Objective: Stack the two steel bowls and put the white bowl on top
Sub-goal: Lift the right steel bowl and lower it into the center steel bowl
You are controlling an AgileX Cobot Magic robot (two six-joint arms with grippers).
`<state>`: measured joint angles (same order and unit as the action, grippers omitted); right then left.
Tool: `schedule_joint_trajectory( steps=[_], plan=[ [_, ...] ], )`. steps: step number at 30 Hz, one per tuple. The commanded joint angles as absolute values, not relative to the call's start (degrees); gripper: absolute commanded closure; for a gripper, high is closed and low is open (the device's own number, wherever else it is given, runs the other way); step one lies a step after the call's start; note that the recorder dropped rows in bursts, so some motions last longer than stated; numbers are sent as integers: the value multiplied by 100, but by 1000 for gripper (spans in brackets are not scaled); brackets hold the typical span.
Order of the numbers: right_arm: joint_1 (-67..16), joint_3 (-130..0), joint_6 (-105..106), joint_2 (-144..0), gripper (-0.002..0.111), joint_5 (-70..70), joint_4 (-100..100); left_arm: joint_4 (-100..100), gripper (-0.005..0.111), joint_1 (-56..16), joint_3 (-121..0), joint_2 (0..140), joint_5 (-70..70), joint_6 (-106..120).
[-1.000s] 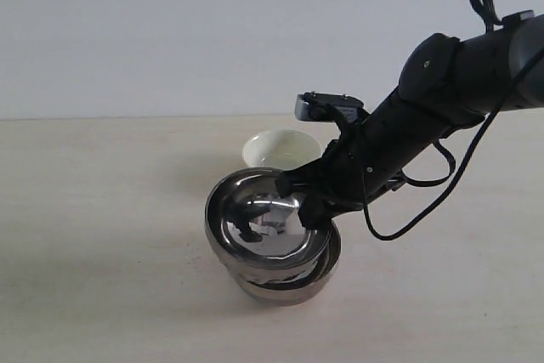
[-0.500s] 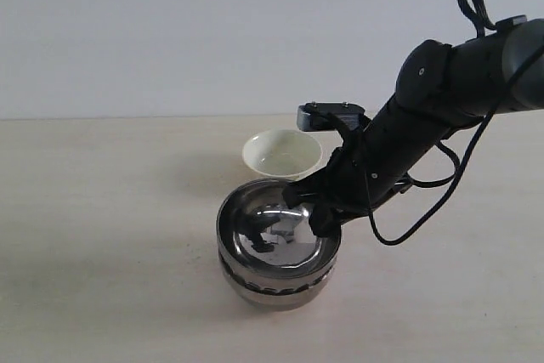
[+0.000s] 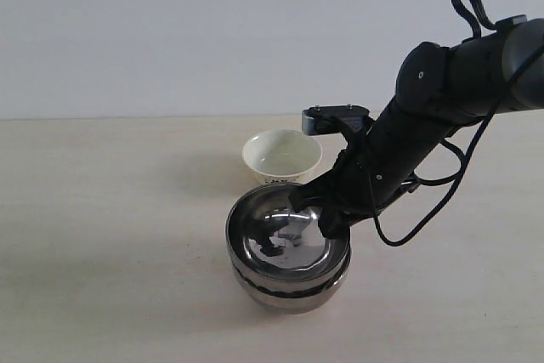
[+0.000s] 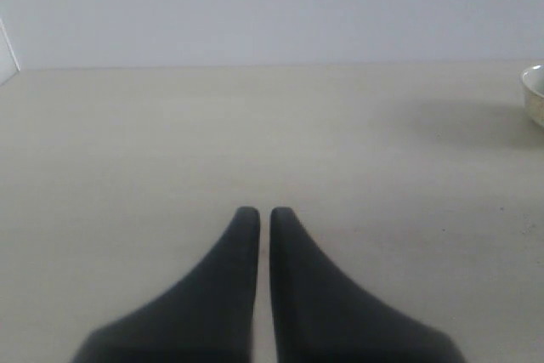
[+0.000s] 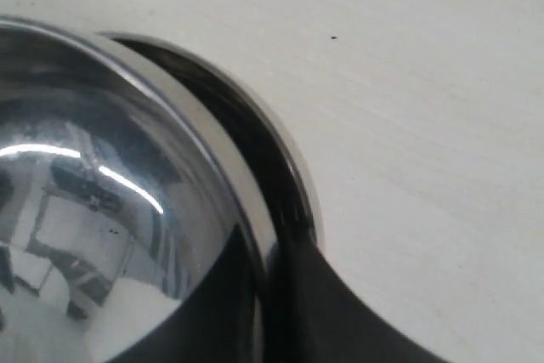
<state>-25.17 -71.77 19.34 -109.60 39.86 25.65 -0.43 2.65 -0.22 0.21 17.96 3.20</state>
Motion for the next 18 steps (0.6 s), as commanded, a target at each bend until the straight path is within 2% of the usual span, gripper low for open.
schedule_joint_trajectory(
  steps=[1,6,8,9,11,18],
  plan=[
    [-2518,-7209,1994,-10927,108,3902,2523,-60,103,274,0,0,1790,325],
    [-2518,-7209,2006,-10927,105,3788,2523,-60,103,274,0,0,1790,325],
    [-2518,-7209,2006,-10927,85,3776,2523,-60,103,274,0,0,1790,325],
    [-2518,-7209,2006,-10927,72,3776,2523,-60,103,274,0,0,1790,325],
    [-2518,-7209,2006,-10927,62,3762,2523,-60,103,274,0,0,1790,325],
    [-2518,-7209,2147,-10851,61,3488,2523,-60,103,274,0,0,1790,325]
  ],
)
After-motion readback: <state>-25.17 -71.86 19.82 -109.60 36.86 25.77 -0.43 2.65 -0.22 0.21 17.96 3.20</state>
